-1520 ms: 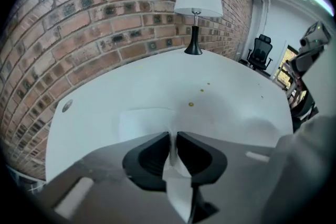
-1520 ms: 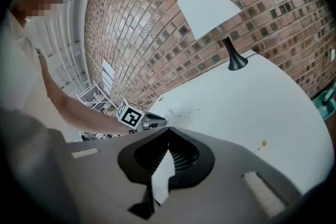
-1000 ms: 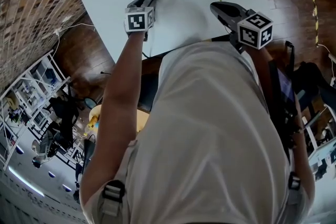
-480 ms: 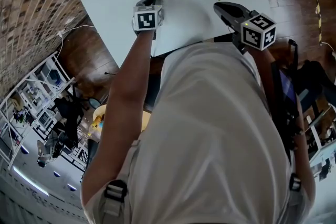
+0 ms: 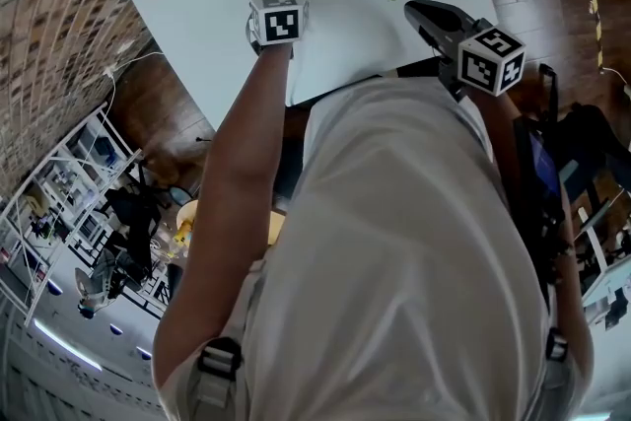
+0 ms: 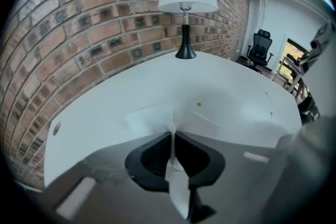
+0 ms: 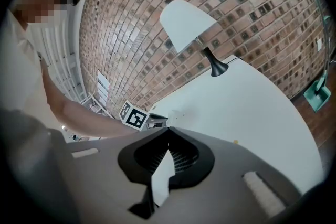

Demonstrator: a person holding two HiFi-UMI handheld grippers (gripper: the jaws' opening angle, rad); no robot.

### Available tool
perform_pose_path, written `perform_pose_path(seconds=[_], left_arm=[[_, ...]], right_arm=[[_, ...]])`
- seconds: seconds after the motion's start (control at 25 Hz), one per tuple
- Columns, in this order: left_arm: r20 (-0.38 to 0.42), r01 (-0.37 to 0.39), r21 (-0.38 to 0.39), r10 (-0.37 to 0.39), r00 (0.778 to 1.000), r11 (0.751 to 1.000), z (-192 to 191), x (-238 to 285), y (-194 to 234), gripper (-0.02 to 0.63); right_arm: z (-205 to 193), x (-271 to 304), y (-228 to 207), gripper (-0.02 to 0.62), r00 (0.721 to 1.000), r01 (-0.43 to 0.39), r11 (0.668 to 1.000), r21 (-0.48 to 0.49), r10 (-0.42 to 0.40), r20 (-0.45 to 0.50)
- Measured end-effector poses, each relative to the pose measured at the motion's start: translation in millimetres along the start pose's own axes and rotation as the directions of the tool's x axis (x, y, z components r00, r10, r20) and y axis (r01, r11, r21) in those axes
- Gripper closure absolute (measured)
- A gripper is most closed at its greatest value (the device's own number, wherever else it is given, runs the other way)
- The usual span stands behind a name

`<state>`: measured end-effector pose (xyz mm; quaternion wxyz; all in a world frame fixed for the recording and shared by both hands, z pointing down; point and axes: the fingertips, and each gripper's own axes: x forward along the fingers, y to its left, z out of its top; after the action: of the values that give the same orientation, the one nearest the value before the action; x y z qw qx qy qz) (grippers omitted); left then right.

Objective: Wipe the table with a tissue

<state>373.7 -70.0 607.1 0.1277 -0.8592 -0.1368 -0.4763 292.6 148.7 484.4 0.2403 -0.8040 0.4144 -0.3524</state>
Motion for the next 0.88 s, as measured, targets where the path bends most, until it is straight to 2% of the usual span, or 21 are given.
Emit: perform_pose_path(seconds=[0.12, 0.28, 0.36, 0.4, 0.52, 0.6, 0.64, 0.72, 0.88], left_arm=[[0.022, 0.010, 0.036, -0.010, 1.000, 0.999, 14, 6, -18, 0.588], [0.019, 0.080, -0.043, -0.079, 0.997, 0.996, 18, -5, -32, 0.583], [0.047, 0.117, -0.070, -0.114, 0.992, 0.991, 19, -11, -42, 0.581], [0.078, 0.114, -0.095, -0.107, 0.991, 0.989, 19, -14, -43, 0.581], [0.154, 0.016, -0.232, 0.021, 0.988, 0.972, 19, -29, -19, 0.580], [0.137, -0.065, -0.326, 0.116, 0.984, 0.943, 12, -37, 7, 0.580], [0.115, -0.090, -0.355, 0.139, 0.984, 0.930, 7, -38, 17, 0.580], [0.068, -0.118, -0.372, 0.154, 0.986, 0.921, -1, -36, 30, 0.580], [0.001, -0.150, -0.344, 0.160, 0.987, 0.927, -4, -23, 29, 0.580]], right_arm=[[1, -8, -8, 0.588, 1.000, -0.007, 1.000, -0.001, 0.007, -0.009], [1, -13, -14, 0.588, 0.999, -0.037, 0.999, -0.006, 0.037, -0.033], [4, -11, -17, 0.588, 0.998, -0.052, 0.999, -0.015, 0.051, -0.041], [8, -11, -17, 0.588, 0.998, -0.058, 0.998, -0.019, 0.057, -0.037], [24, -11, -18, 0.588, 0.996, -0.084, 0.996, -0.039, 0.084, -0.006], [31, -13, -20, 0.588, 0.995, -0.103, 0.993, -0.057, 0.103, 0.000], [33, -13, -21, 0.588, 0.994, -0.109, 0.992, -0.065, 0.109, -0.002], [36, -13, -23, 0.588, 0.993, -0.116, 0.991, -0.072, 0.116, -0.007], [35, -20, -29, 0.588, 0.993, -0.118, 0.991, -0.064, 0.118, -0.016]])
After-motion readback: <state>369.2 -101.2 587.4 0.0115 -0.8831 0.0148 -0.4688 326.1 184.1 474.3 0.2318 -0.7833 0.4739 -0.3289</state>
